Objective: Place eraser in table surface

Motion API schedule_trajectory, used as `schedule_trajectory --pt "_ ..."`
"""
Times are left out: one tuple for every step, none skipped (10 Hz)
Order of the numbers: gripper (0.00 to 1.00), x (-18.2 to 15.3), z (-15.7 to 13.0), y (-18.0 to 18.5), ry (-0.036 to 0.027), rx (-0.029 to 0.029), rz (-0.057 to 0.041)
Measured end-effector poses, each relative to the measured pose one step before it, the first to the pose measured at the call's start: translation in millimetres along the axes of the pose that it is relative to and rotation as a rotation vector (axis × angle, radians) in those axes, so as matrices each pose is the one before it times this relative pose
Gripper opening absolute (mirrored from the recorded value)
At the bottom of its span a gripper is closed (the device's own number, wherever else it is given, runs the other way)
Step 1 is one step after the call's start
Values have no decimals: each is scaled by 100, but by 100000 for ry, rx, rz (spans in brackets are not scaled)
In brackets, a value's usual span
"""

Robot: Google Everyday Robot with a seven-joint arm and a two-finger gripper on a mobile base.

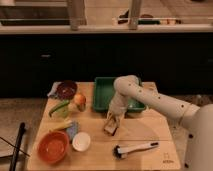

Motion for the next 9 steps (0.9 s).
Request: schedule_trajectory --pt "31 -96 118 19 -522 87 -15" --pt "40 -91 104 88 -436 15 7" --pt "52 -151 15 116 -301 238 -101" --pt "62 -128 -51 124 -143 88 -107" --pt "70 -59 -29 -11 -27 233 -86" --pt "78 -103 -145 -86 124 155 -230" --pt "80 -65 -165 43 145 -389 -164" --pt "80 -37 -148 19 147 -221 -83" --pt "80 -48 -183 -6 201 -379 -120"
